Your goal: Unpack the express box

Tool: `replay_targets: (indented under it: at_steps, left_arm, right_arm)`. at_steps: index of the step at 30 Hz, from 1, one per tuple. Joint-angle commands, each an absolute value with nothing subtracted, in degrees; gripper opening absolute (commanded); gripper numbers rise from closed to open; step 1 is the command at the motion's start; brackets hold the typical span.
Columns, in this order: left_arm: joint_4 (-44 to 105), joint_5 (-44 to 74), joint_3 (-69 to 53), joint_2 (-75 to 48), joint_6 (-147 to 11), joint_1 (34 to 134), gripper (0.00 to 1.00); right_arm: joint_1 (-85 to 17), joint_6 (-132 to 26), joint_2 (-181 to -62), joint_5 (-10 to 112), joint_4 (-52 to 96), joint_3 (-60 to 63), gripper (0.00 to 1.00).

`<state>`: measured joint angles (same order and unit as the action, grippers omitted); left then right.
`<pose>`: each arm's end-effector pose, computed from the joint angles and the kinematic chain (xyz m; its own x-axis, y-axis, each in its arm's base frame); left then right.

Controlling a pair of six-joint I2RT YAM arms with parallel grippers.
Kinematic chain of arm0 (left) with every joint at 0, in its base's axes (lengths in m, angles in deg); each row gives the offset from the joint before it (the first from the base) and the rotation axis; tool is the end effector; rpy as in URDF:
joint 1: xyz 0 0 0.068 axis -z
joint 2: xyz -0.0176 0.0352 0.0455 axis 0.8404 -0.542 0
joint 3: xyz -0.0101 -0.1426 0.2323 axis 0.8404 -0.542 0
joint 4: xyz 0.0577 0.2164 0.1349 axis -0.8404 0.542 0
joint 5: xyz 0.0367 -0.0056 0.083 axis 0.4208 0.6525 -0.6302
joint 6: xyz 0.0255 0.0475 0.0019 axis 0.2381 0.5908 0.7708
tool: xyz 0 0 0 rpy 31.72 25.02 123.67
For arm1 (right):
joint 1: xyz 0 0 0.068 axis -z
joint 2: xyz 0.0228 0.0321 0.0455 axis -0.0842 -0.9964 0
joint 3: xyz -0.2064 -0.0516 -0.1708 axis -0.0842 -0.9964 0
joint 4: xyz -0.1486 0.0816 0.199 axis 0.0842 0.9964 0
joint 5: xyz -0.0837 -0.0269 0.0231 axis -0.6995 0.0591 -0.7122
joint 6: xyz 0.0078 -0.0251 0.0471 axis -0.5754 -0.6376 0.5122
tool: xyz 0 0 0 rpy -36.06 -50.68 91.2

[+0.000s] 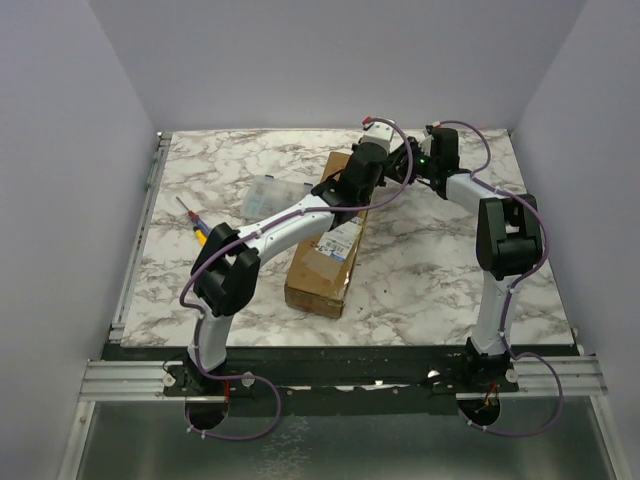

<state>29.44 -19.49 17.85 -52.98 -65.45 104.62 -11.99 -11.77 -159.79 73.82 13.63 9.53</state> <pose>0.3396 -0.3464 0.3161 -0.2128 0.0331 -0.9765 0.3396 0.9396 -0.0422 0.4692 0.0773 0.1975 -0.7269 0.5523 -0.4081 -0.0186 0.5782 0.8157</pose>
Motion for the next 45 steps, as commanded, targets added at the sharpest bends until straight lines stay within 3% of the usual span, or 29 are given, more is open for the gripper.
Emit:
replay_targets:
  at_steps: [1,45]
  left_arm:
    - [36.08,-18.62,14.66,-48.39,-66.53,105.52,0.0]
    - [46.71,-22.12,-4.22,-28.56,-75.59,116.3,0.0]
  right_arm:
    - [-11.83,-13.29,-161.95,70.04,16.05,10.06,0.43]
    - [-11.86,-13.96,-160.72,68.94,16.56,9.22,0.43]
